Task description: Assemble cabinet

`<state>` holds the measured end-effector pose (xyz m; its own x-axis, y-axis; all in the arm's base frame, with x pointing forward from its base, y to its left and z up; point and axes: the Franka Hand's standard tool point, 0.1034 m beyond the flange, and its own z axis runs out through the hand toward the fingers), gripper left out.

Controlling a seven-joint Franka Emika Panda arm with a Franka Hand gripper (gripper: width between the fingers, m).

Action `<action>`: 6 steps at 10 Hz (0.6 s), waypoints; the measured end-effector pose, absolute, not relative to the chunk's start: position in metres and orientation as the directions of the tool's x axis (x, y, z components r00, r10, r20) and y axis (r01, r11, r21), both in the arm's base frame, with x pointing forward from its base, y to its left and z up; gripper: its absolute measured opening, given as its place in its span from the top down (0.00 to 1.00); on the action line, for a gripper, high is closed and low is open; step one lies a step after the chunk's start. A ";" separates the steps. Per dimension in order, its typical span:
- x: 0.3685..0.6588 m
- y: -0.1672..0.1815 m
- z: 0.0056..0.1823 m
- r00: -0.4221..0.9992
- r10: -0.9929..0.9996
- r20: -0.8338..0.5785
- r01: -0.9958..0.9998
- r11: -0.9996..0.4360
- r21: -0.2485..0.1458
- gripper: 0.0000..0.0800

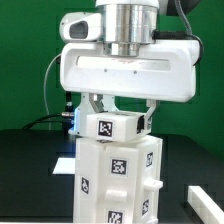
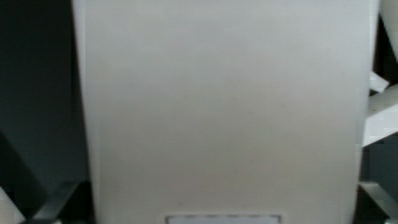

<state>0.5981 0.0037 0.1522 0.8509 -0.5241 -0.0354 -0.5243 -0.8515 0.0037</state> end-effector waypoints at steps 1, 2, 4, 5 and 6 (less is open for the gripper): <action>0.598 0.005 0.152 0.812 -0.583 -0.038 -0.583 -0.812 0.001 0.31; 0.598 0.005 0.152 0.775 -0.631 -0.038 -0.631 -0.776 0.003 0.31; 0.598 0.006 0.152 0.694 -0.719 -0.041 -0.720 -0.694 -0.005 0.31; 0.598 0.006 0.151 0.587 -0.808 -0.048 -0.810 -0.585 -0.038 0.31; 0.596 0.006 0.151 0.493 -0.868 -0.059 -0.870 -0.491 -0.048 0.31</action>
Offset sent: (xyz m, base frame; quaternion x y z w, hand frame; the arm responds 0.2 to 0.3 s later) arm 0.0000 0.0000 0.0000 0.0000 0.0000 0.1296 0.9916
